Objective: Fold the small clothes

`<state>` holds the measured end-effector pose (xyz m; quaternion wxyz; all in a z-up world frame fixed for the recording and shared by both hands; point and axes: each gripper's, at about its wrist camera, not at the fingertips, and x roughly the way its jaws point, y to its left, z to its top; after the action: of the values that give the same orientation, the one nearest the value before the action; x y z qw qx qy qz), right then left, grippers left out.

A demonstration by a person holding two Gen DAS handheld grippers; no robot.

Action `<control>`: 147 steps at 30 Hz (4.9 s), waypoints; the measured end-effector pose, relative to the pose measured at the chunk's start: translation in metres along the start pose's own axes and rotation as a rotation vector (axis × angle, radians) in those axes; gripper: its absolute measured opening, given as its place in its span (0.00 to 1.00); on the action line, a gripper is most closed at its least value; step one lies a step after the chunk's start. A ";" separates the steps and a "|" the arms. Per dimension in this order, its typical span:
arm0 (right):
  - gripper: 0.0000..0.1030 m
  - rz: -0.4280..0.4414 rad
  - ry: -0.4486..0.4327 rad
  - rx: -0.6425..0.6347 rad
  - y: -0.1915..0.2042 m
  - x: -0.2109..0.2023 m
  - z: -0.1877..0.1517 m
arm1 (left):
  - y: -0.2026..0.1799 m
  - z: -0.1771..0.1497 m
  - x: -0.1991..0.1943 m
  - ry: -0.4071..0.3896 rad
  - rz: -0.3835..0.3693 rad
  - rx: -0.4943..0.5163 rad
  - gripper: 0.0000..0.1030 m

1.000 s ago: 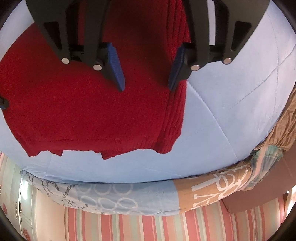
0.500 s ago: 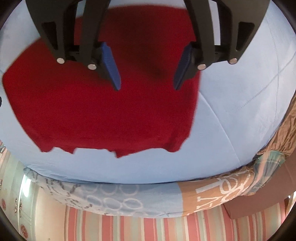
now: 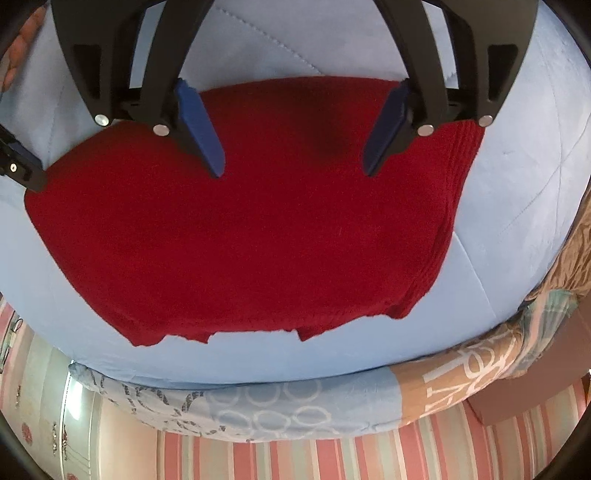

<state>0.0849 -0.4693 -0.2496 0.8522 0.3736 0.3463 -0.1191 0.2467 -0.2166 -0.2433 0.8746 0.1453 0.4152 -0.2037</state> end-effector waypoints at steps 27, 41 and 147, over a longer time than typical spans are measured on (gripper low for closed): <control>0.77 0.046 -0.039 0.035 -0.006 0.043 0.042 | -0.004 0.005 0.015 0.045 0.005 -0.005 0.76; 0.25 -0.007 -0.139 -0.091 0.025 0.025 0.035 | -0.018 0.022 0.023 0.044 0.019 -0.022 0.76; 0.71 -0.035 -0.082 -0.528 0.194 0.057 -0.010 | 0.130 0.045 0.028 -0.092 0.172 0.270 0.08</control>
<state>0.2109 -0.3243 -0.1853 0.9314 0.1271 0.3369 -0.0542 0.3553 -0.1288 -0.2267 0.8794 0.2872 0.3297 -0.1885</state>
